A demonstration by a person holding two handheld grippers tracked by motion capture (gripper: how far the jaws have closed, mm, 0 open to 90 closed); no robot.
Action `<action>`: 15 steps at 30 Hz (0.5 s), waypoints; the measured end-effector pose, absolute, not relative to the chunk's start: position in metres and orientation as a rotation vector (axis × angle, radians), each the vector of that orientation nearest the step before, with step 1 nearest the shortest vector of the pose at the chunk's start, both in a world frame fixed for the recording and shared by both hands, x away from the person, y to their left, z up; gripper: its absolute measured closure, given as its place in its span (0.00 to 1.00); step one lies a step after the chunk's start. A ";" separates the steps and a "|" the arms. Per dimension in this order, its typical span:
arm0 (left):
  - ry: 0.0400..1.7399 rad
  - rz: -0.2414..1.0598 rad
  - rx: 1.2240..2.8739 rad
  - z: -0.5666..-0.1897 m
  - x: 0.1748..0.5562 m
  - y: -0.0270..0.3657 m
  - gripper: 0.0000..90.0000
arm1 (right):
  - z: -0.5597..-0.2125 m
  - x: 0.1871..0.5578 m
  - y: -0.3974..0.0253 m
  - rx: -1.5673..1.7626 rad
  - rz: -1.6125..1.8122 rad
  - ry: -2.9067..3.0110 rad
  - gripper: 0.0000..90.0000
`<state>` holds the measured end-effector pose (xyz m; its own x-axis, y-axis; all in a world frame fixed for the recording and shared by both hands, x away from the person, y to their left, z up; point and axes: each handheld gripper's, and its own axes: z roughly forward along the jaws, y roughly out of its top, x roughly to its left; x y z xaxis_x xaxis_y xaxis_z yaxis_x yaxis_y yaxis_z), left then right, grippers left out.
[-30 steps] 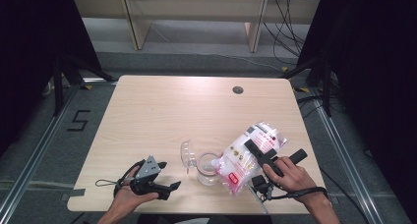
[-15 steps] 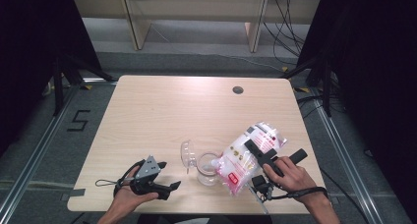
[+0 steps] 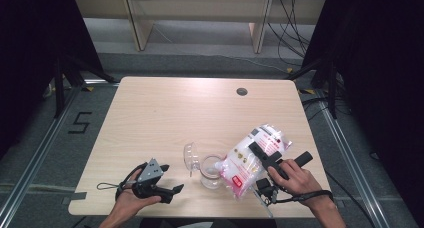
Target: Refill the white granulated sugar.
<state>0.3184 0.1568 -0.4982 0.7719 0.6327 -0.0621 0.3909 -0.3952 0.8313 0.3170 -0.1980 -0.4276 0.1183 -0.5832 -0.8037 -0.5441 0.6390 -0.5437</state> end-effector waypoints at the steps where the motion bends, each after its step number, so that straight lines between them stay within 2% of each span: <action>1: 0.766 0.329 2.035 -0.498 0.318 0.157 0.17 | -0.428 0.317 -0.198 -0.981 -0.038 1.527 0.61; 4: 0.768 0.327 2.027 -0.499 0.318 0.156 0.17 | -0.427 0.317 -0.198 -0.984 -0.032 1.523 0.61; 6: 0.769 0.327 2.027 -0.498 0.318 0.156 0.17 | -0.432 0.314 -0.204 -0.856 -0.002 1.565 0.61; 7: 0.767 0.317 2.034 -0.498 0.318 0.157 0.17 | -0.426 0.317 -0.197 -1.000 -0.039 1.516 0.61; 11: 0.766 0.319 2.032 -0.498 0.318 0.157 0.17 | -0.425 0.318 -0.195 -1.039 -0.052 1.508 0.61; 12: 0.767 0.319 2.031 -0.498 0.318 0.156 0.17 | -0.437 0.311 -0.210 -0.726 0.015 1.605 0.61; 15: 0.767 0.319 2.032 -0.498 0.318 0.156 0.17 | -0.438 0.311 -0.211 -0.702 0.028 1.615 0.61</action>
